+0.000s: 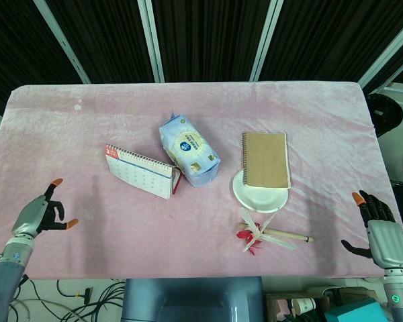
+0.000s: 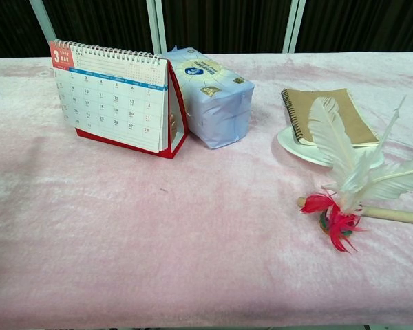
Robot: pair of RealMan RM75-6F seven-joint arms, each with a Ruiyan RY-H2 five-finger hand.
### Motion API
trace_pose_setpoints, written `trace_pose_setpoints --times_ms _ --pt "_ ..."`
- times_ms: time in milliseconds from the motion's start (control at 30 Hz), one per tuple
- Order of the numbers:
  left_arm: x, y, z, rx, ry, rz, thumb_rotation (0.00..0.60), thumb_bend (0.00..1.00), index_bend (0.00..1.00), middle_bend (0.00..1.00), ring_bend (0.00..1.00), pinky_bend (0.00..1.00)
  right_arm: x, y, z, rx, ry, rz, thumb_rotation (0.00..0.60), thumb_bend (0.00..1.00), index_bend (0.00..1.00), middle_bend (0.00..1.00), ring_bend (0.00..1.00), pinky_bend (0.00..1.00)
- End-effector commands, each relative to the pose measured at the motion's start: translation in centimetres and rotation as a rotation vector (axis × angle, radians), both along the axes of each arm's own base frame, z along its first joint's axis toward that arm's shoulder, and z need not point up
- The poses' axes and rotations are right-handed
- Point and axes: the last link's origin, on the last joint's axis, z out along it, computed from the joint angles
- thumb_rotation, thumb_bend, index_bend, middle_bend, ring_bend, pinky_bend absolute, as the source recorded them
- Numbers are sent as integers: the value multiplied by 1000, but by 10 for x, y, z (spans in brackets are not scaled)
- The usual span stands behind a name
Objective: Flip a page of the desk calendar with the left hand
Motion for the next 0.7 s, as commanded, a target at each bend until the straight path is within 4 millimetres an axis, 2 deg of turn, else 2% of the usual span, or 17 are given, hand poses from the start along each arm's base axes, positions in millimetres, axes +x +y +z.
trace_pose_setpoints --times_ms 33,400,700 --pt "15 17 -15 -52 -17 -6 600 191 0 759 779 743 0 0 0 -1 -1 -2 600 92 0 0 0 72" --pt "38 51 -44 -98 -53 50 600 192 0 764 786 755 -1 -1 1 -1 -12 -13 600 92 0 0 0 72" --pt "45 62 -54 -113 -62 71 600 192 0 764 786 756 -1 -2 1 0 -17 -17 600 93 0 0 0 72"
